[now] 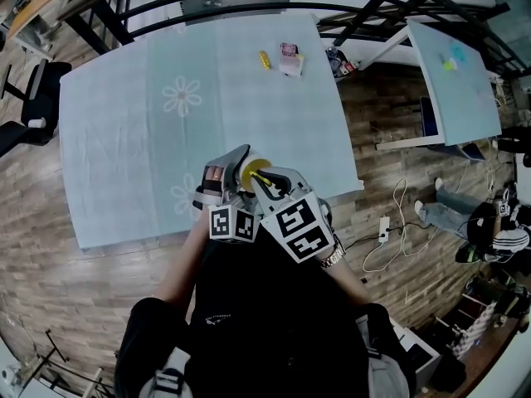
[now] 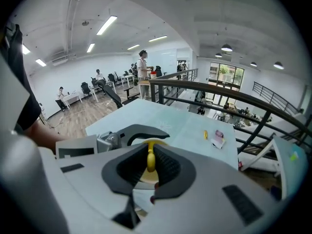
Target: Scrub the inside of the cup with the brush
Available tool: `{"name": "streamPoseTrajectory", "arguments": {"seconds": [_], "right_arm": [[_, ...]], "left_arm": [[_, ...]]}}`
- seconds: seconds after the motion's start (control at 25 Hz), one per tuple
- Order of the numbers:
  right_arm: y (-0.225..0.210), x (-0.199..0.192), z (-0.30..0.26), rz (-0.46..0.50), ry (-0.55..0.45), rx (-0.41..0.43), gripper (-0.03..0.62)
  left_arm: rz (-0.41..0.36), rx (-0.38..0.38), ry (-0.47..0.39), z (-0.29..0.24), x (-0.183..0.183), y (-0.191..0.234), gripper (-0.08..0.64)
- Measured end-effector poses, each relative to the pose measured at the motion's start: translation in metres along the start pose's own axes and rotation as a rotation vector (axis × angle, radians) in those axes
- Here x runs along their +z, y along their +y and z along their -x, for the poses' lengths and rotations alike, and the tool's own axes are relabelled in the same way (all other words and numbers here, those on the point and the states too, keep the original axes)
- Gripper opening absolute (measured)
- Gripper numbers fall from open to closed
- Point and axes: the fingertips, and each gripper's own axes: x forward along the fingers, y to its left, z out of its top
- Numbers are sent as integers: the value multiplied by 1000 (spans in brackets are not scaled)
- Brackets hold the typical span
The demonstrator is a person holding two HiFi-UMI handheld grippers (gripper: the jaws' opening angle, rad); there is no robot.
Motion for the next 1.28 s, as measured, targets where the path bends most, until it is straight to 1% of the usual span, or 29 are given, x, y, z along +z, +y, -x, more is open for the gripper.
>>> {"name": "streamPoseTrajectory", "arguments": {"seconds": [0.28, 0.44, 0.64, 0.72, 0.96, 1.08, 1.2, 1.28], "right_arm": [[-21, -4, 5, -55, -23, -33, 41], [-28, -7, 6, -52, -8, -69, 40], [-24, -18, 1, -47, 23, -67, 38], [-22, -21, -1, -35, 44, -61, 38], [-9, -29, -6, -5, 97, -10, 38], [2, -27, -10, -9, 98, 29, 38], [6, -20, -12, 19, 93, 42, 38], [7, -15, -12, 13, 79, 52, 38]], "left_arm": [[5, -3, -12, 0, 3, -1, 430], [6, 9, -4, 0, 0, 3, 430], [5, 20, 9, -1, -6, 6, 430], [1, 28, 19, -2, -10, 8, 430], [28, 40, 26, -3, -15, 13, 430], [26, 36, 27, -6, -17, 12, 430], [28, 31, 26, -7, -17, 10, 430], [35, 22, 17, -7, -16, 7, 430]]}}
